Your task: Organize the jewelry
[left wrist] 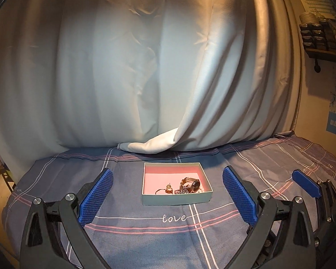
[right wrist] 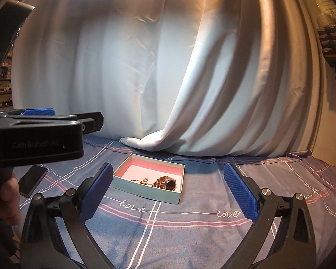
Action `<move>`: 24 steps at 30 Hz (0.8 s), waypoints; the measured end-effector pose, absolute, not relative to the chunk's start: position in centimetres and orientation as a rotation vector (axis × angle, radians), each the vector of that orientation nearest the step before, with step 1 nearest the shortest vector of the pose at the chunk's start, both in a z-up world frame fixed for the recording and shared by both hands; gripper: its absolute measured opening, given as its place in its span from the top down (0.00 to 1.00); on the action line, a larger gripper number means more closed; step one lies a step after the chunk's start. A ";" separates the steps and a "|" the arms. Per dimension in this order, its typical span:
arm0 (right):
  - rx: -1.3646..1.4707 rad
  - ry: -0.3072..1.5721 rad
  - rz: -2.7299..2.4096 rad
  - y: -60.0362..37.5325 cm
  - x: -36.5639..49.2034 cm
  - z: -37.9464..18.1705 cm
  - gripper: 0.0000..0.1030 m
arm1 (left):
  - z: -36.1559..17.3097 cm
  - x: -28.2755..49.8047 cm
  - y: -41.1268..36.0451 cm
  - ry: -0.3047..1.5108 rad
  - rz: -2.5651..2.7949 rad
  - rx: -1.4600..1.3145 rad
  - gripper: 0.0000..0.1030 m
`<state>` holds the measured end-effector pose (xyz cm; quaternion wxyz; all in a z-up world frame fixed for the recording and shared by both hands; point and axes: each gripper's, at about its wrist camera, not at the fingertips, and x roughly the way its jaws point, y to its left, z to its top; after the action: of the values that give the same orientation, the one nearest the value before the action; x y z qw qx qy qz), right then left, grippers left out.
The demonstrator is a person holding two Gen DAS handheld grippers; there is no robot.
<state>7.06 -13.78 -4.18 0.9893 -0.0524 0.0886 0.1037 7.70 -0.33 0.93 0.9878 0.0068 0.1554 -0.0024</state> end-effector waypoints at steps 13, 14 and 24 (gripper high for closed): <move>-0.132 0.202 0.215 -13.2 7.0 -4.4 0.06 | 0.5 7.6 -0.3 0.325 -0.004 0.016 0.06; -0.133 0.201 0.215 -13.2 7.0 -4.4 0.05 | 0.5 7.6 -0.3 0.325 -0.006 0.017 0.06; -0.146 0.216 0.223 -13.0 7.1 -4.5 0.05 | 0.5 7.5 -0.3 0.328 0.001 0.019 0.06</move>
<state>7.06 -13.05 -4.48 0.9854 -0.0725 0.1072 0.1110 7.45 -0.34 0.55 0.9865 0.0097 0.1633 0.0006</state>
